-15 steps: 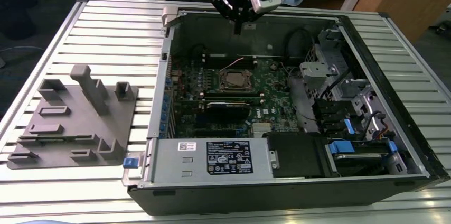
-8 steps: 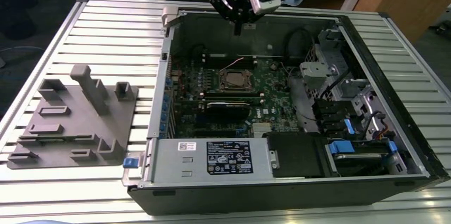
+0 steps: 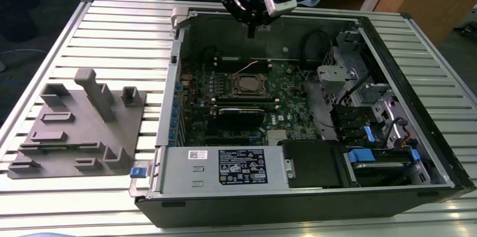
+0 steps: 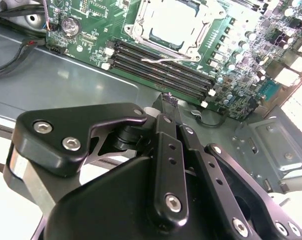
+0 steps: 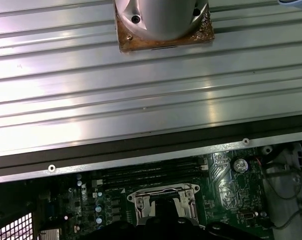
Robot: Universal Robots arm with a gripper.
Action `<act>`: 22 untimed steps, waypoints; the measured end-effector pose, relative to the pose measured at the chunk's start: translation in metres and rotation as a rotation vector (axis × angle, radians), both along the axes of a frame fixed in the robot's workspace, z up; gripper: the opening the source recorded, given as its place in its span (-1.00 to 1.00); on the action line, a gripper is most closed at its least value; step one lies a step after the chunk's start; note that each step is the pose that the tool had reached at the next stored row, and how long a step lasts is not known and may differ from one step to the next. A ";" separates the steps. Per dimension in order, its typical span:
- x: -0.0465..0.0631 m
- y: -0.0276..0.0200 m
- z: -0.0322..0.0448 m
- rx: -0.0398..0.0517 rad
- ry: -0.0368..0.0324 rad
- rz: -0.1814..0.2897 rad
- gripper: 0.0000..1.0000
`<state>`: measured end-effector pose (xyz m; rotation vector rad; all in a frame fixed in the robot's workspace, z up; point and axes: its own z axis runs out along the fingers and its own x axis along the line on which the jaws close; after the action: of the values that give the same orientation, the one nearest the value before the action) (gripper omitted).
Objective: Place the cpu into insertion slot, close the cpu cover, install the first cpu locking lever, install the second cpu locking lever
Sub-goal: 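Install the first cpu locking lever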
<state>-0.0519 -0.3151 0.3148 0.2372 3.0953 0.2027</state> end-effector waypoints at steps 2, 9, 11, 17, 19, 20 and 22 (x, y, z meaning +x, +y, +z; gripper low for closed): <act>0.000 0.0000 0.0000 -0.0001 0.0001 0.000 -0.79; 0.000 0.0000 -0.0004 0.0000 0.0000 0.000 -0.79; 0.000 0.0000 -0.0004 0.0000 0.0000 0.000 -0.79; 0.000 0.0000 -0.0038 -0.0033 -0.0001 0.000 -0.79; 0.000 0.0000 -0.0072 -0.0055 -0.0001 0.000 -0.79; 0.000 0.0000 -0.0089 -0.0063 0.0000 0.000 -0.79; 0.000 0.0000 -0.0126 -0.0076 0.0000 0.000 -0.79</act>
<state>-0.0518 -0.3151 0.3022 0.2370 3.0955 0.1909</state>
